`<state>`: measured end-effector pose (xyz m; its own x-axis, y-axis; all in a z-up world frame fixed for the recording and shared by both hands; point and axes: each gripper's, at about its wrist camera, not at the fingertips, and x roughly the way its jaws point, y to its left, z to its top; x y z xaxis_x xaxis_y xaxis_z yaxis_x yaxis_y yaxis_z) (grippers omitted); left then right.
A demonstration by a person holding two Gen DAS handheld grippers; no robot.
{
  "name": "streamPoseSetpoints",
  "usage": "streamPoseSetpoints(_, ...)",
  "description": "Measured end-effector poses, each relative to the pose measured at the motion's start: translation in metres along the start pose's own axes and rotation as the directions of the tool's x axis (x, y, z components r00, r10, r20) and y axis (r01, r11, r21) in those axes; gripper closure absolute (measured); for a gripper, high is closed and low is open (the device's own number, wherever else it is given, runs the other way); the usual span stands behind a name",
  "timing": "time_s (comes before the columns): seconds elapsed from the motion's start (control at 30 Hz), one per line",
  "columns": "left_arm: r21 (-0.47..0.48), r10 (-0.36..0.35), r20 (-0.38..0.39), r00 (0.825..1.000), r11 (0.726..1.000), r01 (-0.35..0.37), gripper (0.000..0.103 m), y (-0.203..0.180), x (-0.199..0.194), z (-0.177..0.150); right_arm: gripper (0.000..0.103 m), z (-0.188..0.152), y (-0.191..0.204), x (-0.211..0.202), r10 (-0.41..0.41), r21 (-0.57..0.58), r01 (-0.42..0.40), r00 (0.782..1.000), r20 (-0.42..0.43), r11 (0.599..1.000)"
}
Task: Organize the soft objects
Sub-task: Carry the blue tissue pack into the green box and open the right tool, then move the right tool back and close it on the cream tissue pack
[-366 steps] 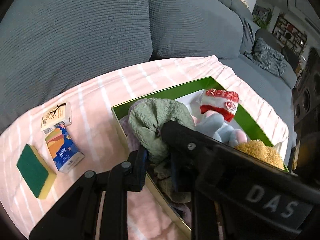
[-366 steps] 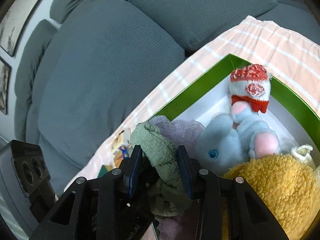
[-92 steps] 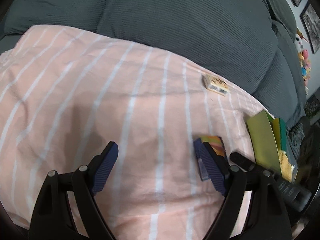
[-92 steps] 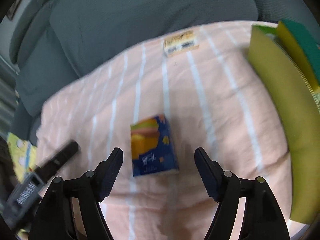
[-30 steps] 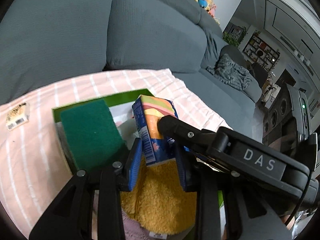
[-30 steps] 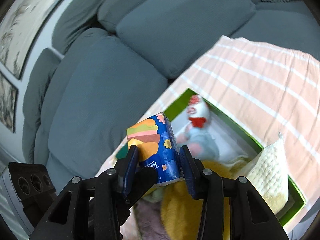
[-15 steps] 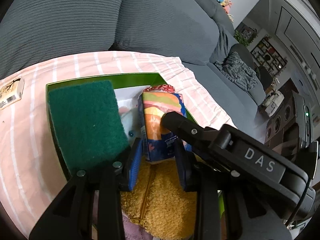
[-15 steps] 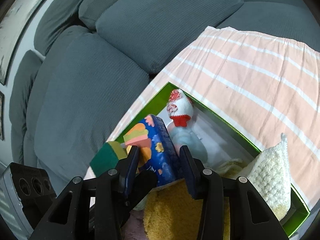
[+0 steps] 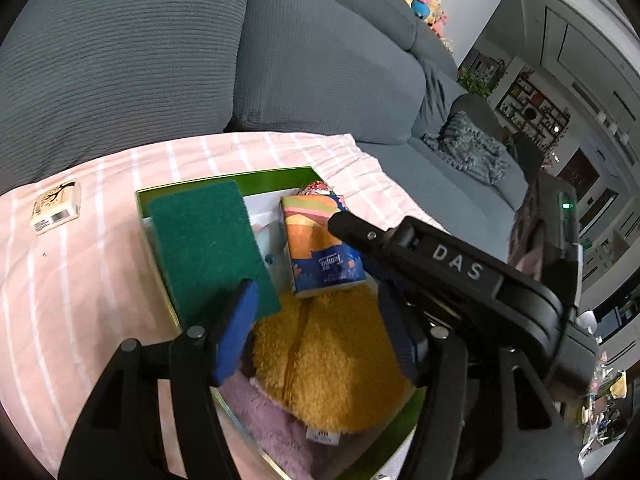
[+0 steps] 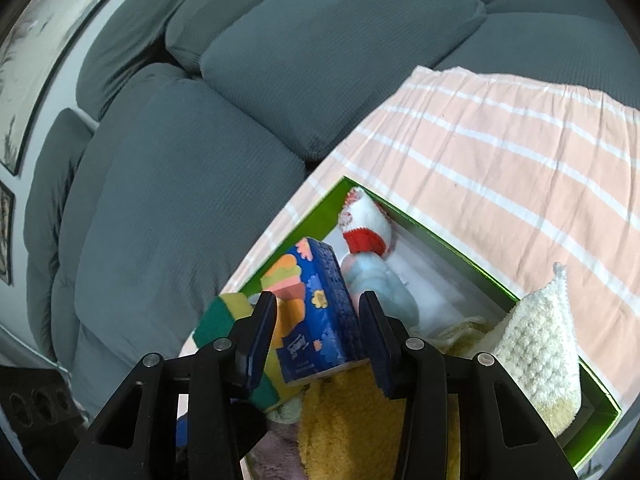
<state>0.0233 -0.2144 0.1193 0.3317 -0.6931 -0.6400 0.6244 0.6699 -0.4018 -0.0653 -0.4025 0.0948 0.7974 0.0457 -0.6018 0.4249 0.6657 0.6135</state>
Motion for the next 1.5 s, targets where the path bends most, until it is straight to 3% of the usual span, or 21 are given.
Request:
streamPoseSetpoints(0.17, -0.041, 0.003, 0.041, 0.999, 0.999, -0.001, 0.027, 0.010, -0.025, -0.013, 0.045, -0.003, 0.002, -0.017, -0.016, 0.013, 0.016, 0.997, 0.074, 1.000)
streamPoseSetpoints(0.33, -0.063, 0.033, 0.089, 0.995, 0.998, -0.028, 0.021, 0.026, -0.054, -0.031, 0.040, -0.010, 0.010, -0.033, 0.028, -0.004, -0.027, 0.993, 0.114, 1.000)
streamPoseSetpoints(0.4, -0.086, 0.061, 0.109, 0.992, 0.995, -0.051, 0.019, 0.036, -0.068, -0.037, 0.029, -0.015, 0.017, -0.038, 0.032, -0.023, -0.029, 0.991, 0.131, 0.999)
streamPoseSetpoints(0.5, -0.116, 0.096, 0.134, 0.986, 0.990, -0.080, 0.019, 0.054, -0.089, -0.052, 0.023, -0.023, 0.030, -0.040, 0.029, -0.072, -0.019, 0.990, 0.136, 0.997)
streamPoseSetpoints(0.67, -0.158, 0.199, 0.152, 0.968, 0.972, -0.175, 0.018, 0.090, -0.124, -0.073, 0.017, -0.039, 0.058, -0.036, 0.003, -0.181, 0.021, 0.991, 0.132, 0.983)
streamPoseSetpoints(0.9, -0.301, 0.370, 0.189, 0.910, 0.903, -0.305, 0.018, 0.161, -0.159, -0.100, 0.011, -0.071, 0.109, -0.024, 0.014, -0.335, 0.025, 0.993, 0.113, 0.942)
streamPoseSetpoints(0.97, -0.365, 0.451, 0.180, 0.874, 0.856, -0.366, 0.018, 0.179, -0.164, -0.109, 0.011, -0.081, 0.122, -0.019, 0.027, -0.362, 0.010, 0.995, 0.097, 0.932)
streamPoseSetpoints(1.03, -0.430, 0.540, 0.140, 0.830, 0.788, -0.441, 0.018, 0.191, -0.166, -0.117, 0.011, -0.092, 0.136, -0.011, 0.047, -0.389, -0.022, 0.997, 0.055, 0.921)
streamPoseSetpoints(1.17, -0.425, 0.563, 0.070, 0.823, 0.764, -0.486, 0.018, 0.203, -0.165, -0.113, 0.010, -0.109, 0.159, 0.014, 0.030, -0.441, -0.036, 0.999, -0.022, 0.897)
streamPoseSetpoints(1.3, -0.422, 0.612, 0.082, 0.787, 0.737, -0.529, 0.018, 0.204, -0.177, -0.113, 0.010, -0.117, 0.189, 0.055, -0.069, -0.487, 0.025, 0.995, -0.073, 0.873)
streamPoseSetpoints(1.4, -0.449, 0.593, 0.083, 0.801, 0.740, -0.501, 0.018, 0.214, -0.186, -0.116, 0.010, -0.121, 0.214, 0.095, -0.115, -0.524, 0.034, 0.986, -0.122, 0.851)
streamPoseSetpoints(1.5, -0.495, 0.558, 0.083, 0.826, 0.742, -0.452, 0.018, 0.229, -0.195, -0.120, 0.010, -0.124, 0.239, 0.152, -0.239, -0.598, 0.109, 0.961, -0.142, 0.794)
